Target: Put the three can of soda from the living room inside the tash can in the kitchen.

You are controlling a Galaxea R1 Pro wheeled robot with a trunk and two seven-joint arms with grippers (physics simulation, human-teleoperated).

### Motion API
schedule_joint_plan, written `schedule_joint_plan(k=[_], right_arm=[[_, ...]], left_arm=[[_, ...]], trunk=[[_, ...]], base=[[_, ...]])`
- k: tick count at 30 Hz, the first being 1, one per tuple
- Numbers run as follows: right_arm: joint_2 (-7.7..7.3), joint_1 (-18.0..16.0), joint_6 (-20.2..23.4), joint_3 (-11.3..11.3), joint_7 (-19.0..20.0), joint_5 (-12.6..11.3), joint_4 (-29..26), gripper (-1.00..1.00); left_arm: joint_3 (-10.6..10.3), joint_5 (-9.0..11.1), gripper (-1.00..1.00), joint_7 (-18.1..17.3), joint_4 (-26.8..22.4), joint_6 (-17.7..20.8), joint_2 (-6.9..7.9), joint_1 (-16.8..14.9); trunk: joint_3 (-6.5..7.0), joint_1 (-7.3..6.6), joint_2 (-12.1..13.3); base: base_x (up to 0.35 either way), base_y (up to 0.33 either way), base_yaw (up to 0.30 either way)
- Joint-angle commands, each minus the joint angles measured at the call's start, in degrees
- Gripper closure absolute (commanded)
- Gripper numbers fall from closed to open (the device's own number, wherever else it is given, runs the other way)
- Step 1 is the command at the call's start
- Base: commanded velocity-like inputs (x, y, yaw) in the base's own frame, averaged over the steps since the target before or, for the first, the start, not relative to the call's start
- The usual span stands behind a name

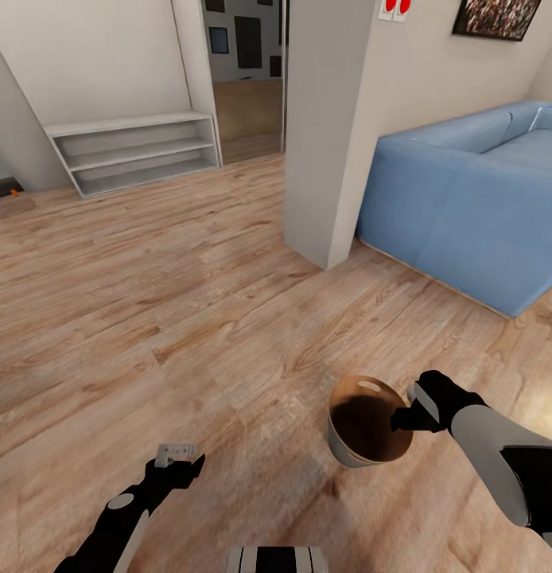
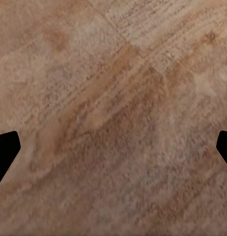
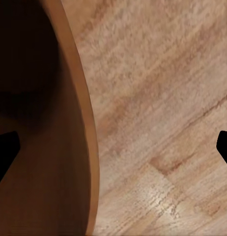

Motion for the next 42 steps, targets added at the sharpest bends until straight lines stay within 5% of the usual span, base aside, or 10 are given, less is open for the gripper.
schedule_joint_plan(k=[1, 5, 6, 33, 42], right_arm=[[-0.01, 0.0, 0.0, 0.0, 0.0, 0.0, 0.0, -1.00], [-0.09, 0.0, 0.0, 0.0, 0.0, 0.0, 0.0, -1.00], [-0.11, 0.0, 0.0, 0.0, 0.0, 0.0, 0.0, 1.00], [-0.32, 0.1, -1.8, -0.2, 0.0, 0.0, -0.2, 1.00], [-0.09, 2.0, -4.0, -0.3, 0.1, -0.3, -0.2, 1.00]], left_arm=[[0.0, 0.0, -1.00, 0.0, 0.0, 0.0, 0.00, 0.0], [0.0, 0.0, -1.00, 0.0, 0.0, 0.0, 0.00, 0.0], [0.0, 0.0, -1.00, 0.0, 0.0, 0.0, 0.00, 0.0], [-0.1, 0.0, -1.00, 0.2, 0.0, -0.1, 0.00, 0.0], [0.0, -0.2, -1.00, 0.5, 0.0, 0.0, -0.04, 0.0]], trunk=[[0.00, 0.00, 0.0], [0.00, 0.00, 0.0], [0.00, 0.00, 0.0], [0.00, 0.00, 0.0], [1.99, -0.23, 0.1]], base=[[0.000, 0.000, 0.000], [0.000, 0.000, 0.000], [0.000, 0.000, 0.000], [0.000, 0.000, 0.000], [0.000, 0.000, 0.000]])
